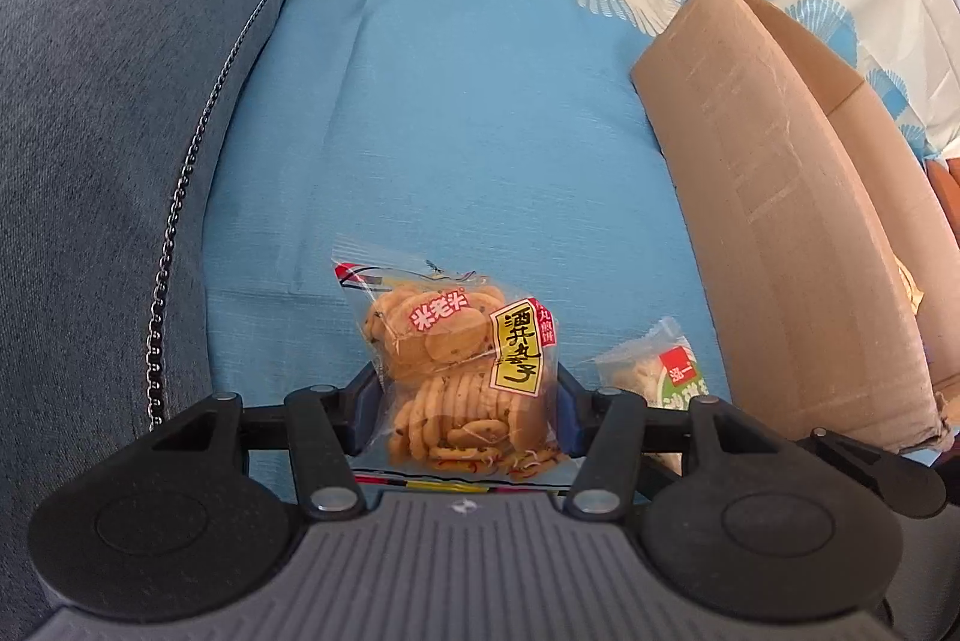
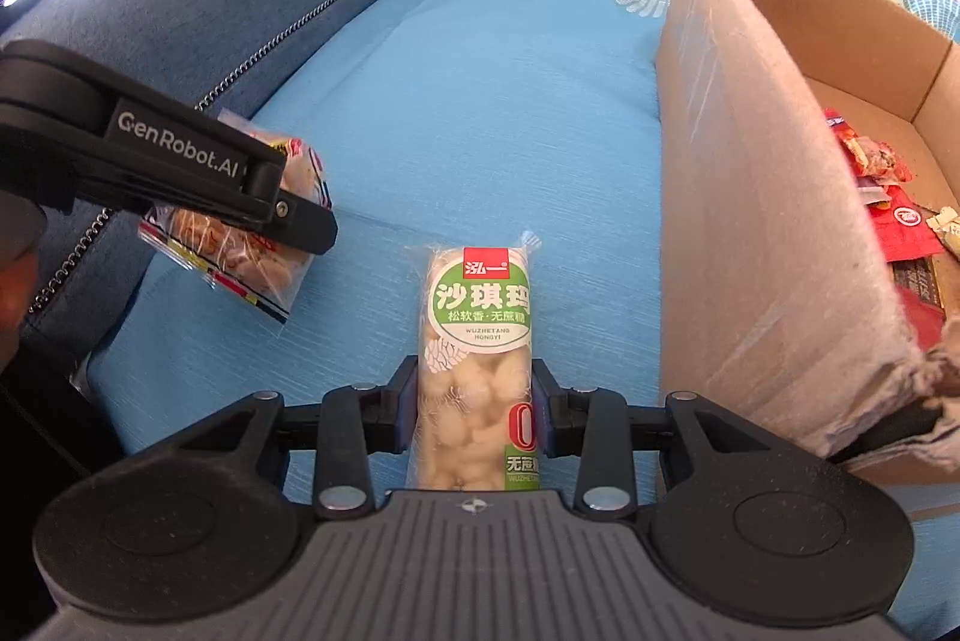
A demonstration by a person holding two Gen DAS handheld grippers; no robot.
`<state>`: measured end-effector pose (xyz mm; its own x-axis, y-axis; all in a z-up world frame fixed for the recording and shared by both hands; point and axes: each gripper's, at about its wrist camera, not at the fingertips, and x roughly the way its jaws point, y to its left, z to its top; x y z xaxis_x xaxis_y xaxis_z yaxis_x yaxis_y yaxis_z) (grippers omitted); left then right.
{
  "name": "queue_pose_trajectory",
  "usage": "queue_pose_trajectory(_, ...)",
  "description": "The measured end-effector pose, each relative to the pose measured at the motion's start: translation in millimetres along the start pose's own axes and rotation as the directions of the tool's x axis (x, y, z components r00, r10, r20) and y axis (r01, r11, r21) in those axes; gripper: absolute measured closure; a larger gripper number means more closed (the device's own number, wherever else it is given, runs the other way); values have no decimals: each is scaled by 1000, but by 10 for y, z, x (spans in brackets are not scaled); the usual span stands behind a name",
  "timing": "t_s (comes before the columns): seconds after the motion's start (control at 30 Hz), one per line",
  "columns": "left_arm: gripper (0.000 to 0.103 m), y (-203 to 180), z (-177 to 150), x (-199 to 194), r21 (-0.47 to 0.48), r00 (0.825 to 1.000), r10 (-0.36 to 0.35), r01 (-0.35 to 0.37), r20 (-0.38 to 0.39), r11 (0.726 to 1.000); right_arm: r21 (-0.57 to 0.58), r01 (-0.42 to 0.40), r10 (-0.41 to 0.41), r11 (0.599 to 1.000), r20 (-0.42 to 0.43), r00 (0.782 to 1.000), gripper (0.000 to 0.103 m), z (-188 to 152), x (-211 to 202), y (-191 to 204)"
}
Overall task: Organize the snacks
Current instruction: 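Grasp the clear bag of rice crackers with the left gripper, then lift and carry the snack bar and cracker bag over the box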
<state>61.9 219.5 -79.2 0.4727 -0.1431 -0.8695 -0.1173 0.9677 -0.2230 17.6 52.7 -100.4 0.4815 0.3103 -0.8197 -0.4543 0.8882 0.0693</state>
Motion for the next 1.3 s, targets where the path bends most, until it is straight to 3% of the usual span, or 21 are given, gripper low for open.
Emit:
queue_pose_trajectory(0.27,43,-38,-14,-74,-13,999,22,-22,36,1000,-27,7,-7,1000,-4,1000,65,-66,-38,-15)
queue_pose_trajectory(0.47,43,-130,-97,-216,36,992,52,-56,112,998,-65,-16,23,998,105,994,65,12,-326,1)
queue_pose_trajectory(0.73,43,-200,-165,-297,51,980,82,-93,180,994,-144,-25,60,989,241,969,65,153,-797,-81)
queue_pose_trajectory(0.87,43,-217,-190,-359,48,971,80,-93,224,994,-154,-85,133,984,339,931,65,358,-1240,-305)
queue_pose_trajectory(0.97,43,-249,-223,-448,52,957,78,-96,280,994,-172,-76,144,982,430,891,65,407,-1530,-529)
queue_pose_trajectory(1.07,43,-300,-283,-562,62,931,69,-97,359,993,-148,-49,118,988,508,853,65,297,-1622,-798)
queue_pose_trajectory(1.1,43,-316,-304,-602,66,921,66,-99,385,993,-119,-41,97,992,514,852,65,254,-1599,-881)
queue_pose_trajectory(1.17,43,-358,-344,-673,79,902,62,-106,428,991,-33,-35,47,999,490,871,65,250,-1529,-1040)
queue_pose_trajectory(1.3,43,-432,-410,-781,95,863,63,-127,501,987,68,-64,18,996,526,851,65,314,-1531,-1268)
